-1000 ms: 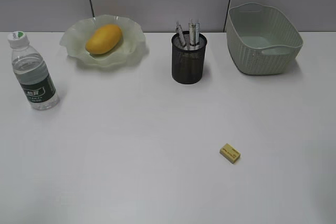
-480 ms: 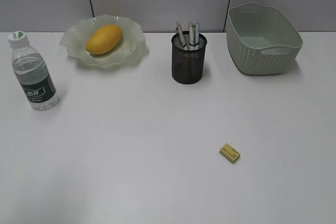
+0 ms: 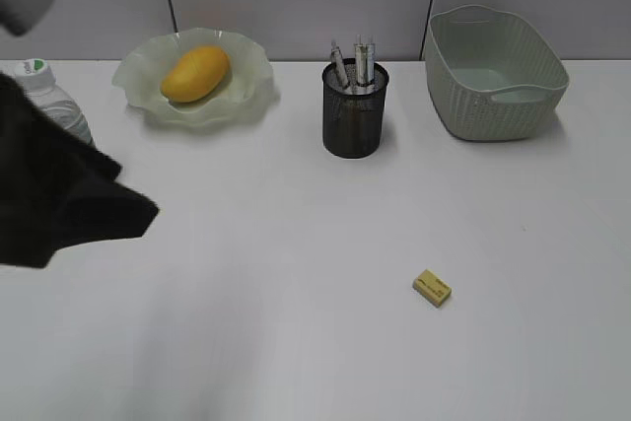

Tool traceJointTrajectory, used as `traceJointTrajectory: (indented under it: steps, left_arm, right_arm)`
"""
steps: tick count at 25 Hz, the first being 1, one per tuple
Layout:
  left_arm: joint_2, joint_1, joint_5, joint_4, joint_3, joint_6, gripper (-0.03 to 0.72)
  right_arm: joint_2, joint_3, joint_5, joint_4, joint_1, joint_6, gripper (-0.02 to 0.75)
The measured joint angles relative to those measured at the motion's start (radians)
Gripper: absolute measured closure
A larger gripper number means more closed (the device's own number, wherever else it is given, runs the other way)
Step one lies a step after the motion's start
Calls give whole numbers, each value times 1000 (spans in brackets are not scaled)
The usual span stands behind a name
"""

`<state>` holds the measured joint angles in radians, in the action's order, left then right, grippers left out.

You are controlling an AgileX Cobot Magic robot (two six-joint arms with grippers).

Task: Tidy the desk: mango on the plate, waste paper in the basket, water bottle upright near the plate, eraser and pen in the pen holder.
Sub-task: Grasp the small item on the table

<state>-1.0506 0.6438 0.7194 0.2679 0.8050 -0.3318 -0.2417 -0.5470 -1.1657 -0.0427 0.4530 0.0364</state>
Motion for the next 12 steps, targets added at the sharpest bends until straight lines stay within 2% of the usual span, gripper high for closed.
traceJointTrajectory:
  steps: [5,12]
  left_arm:
    - [-223,90,-37,8,132,-83,256]
    - [-525,206,-65,3,323,-119,253]
  right_arm:
    - [0,11,38,-1,0,-2,197]
    - [0,42,109,1,0,-19,196]
